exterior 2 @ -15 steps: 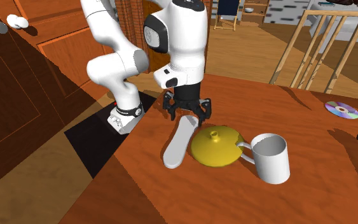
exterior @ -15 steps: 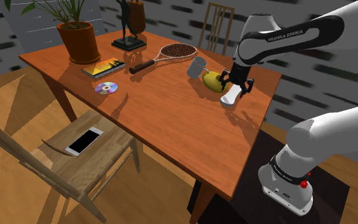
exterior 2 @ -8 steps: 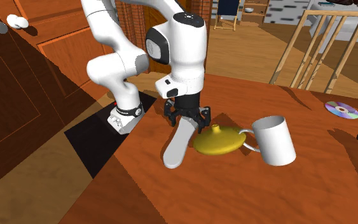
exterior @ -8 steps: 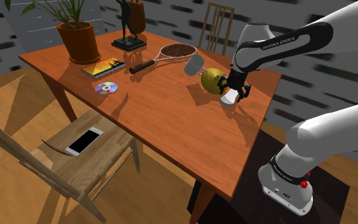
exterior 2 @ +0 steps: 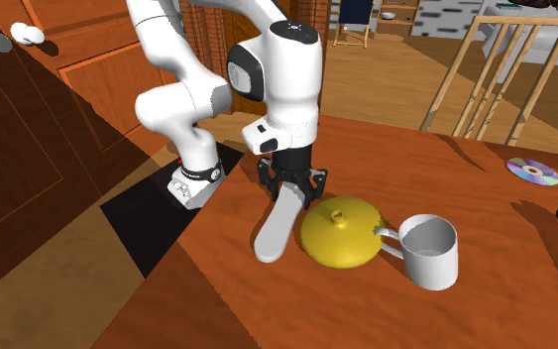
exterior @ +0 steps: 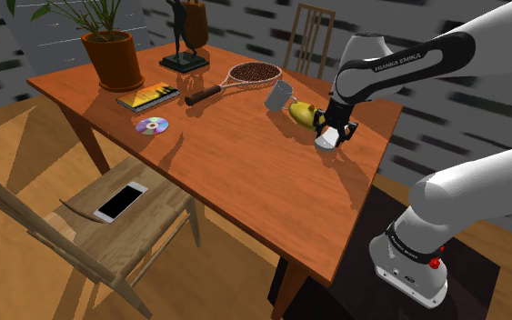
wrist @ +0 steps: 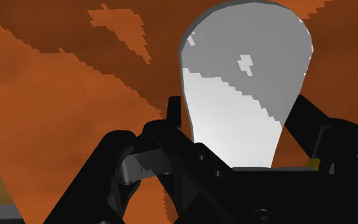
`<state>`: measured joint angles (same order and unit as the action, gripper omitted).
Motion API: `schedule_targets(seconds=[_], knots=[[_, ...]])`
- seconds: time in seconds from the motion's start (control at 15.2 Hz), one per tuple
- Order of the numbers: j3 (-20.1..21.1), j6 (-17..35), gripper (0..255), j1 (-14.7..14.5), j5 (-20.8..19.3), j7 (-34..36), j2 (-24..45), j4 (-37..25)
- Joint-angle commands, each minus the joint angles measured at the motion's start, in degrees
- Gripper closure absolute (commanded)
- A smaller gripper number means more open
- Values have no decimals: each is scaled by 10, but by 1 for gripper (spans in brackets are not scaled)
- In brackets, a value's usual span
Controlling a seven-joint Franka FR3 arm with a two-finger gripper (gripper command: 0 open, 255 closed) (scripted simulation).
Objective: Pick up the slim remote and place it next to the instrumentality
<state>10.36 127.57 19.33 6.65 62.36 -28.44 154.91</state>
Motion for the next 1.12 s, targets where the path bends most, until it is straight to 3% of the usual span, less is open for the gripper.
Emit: schedule_targets(seconds=[0.0,0.4,1.06], knots=[[0,0,255,0,0,0,0,0],[0,-1,255,0,0,0,0,0],[-8,-93,255,1,-4,0,-40,-52]])
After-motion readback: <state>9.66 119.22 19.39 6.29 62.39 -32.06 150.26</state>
